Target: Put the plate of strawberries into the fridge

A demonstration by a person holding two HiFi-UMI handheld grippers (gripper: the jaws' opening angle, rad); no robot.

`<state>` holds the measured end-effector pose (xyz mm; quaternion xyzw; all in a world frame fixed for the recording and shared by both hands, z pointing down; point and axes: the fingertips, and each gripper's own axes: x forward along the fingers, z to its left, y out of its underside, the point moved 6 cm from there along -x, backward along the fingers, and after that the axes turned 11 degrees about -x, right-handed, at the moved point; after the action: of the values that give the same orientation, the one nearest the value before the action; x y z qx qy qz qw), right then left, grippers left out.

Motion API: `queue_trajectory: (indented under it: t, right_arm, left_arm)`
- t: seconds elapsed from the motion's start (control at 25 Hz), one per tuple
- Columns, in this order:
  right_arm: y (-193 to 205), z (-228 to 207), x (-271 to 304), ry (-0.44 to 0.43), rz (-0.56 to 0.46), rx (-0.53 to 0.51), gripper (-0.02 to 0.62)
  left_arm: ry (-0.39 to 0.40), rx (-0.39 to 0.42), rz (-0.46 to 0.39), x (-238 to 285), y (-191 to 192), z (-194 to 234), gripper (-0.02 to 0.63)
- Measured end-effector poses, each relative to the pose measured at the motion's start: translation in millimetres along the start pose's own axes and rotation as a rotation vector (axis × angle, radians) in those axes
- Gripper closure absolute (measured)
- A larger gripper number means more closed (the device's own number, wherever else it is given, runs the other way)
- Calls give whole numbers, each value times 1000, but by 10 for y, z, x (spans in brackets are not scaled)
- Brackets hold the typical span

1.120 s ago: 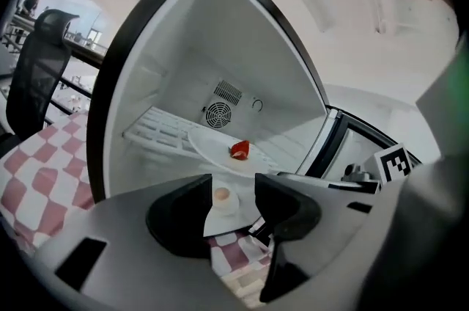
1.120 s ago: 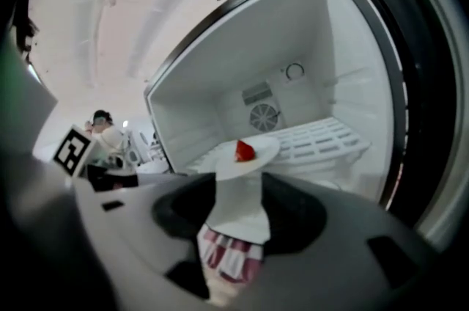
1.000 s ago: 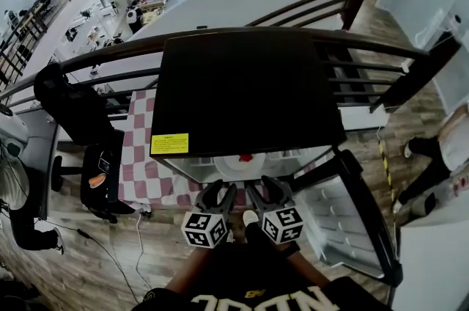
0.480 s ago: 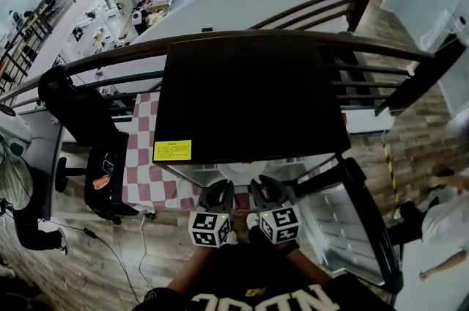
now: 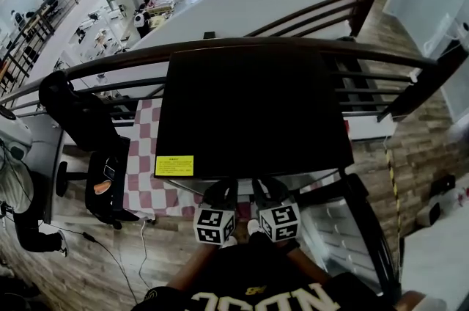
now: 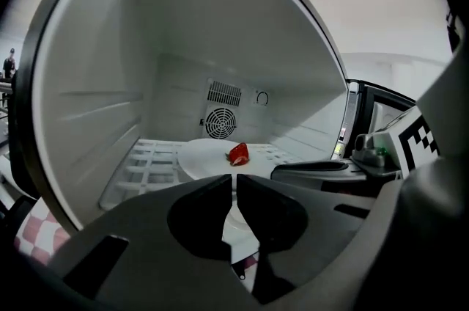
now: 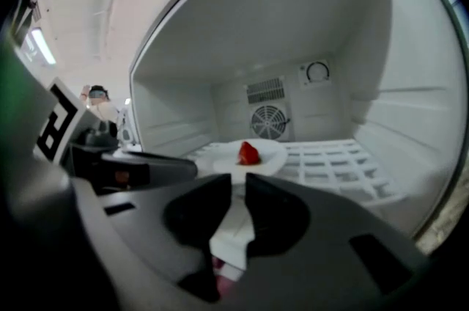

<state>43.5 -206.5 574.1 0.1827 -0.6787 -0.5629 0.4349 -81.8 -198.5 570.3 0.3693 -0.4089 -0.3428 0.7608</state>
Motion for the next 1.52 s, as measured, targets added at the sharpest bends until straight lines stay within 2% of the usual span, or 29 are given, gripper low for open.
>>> queue_trajectory:
  t: [0.28,0.8,0.92,1.24,1.52]
  right_arm:
    - [-81,-91,190,-10,22,-22,528]
    - [-99,-61,197,-6,22,-15,528]
    - [-158,-18,121,-6,-6,-16,528]
    - [-297,157,-223,21,-102,-4,552]
    - [-380,308,-557,68,-162,-33,574]
  left_arm:
    - [-42,19,44,187,-128,74,569]
    - [-24,-28,35,157,-138,112,574]
    - [-7,-36,6,86,-178,75,574]
    - [111,-61,-107,-299,-268,-101,574]
    - [137,-18,-170,-593,-249,-226,588]
